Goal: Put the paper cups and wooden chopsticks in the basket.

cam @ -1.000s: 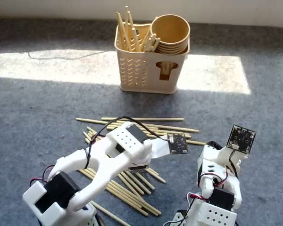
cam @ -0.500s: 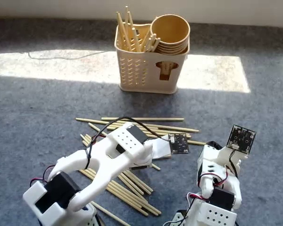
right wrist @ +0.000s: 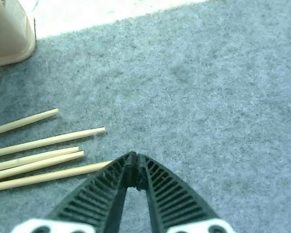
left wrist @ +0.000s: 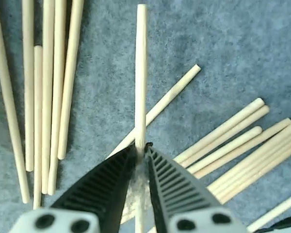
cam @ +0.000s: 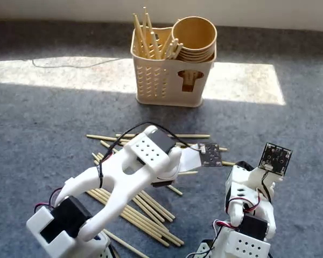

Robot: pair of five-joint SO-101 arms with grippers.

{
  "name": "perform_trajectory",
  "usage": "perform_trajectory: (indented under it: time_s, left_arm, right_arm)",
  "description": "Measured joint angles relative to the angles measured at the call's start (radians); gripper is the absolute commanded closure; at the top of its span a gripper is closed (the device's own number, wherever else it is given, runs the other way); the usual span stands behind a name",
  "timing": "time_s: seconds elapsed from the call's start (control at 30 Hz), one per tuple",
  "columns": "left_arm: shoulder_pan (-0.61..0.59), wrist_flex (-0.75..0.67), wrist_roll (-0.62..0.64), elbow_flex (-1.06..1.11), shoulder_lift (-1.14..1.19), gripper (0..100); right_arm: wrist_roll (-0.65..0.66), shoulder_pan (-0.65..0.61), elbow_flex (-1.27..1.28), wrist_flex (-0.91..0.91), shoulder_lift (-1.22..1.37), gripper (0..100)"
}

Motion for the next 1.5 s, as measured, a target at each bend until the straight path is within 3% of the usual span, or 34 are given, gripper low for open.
perform_trajectory:
  time_s: [0.2, 0.47, 0.93, 1.13, 1.5]
  left_arm:
    - [-0.003, 0.158, 0.0, -0.178, 0.0, 99]
    - [-0.092, 0.259, 0.005, -0.376, 0.0, 99]
    - [-0.242, 0.267, 0.255, -0.924, 0.0, 99]
    - [-0.333, 0.158, 0.431, -1.097, 0.0, 99]
    - [-0.382, -0.221, 0.697, -1.114, 0.0, 99]
  right_arm:
    - [0.0, 0.0, 0.0, 0.0, 0.0, 99.2]
    - [0.0, 0.0, 0.0, 0.0, 0.0, 99.2]
    - [0.0, 0.0, 0.0, 0.0, 0.0, 99.2]
    - [0.0, 0.0, 0.0, 0.0, 0.0, 99.2]
    - [0.0, 0.0, 0.0, 0.0, 0.0, 99.2]
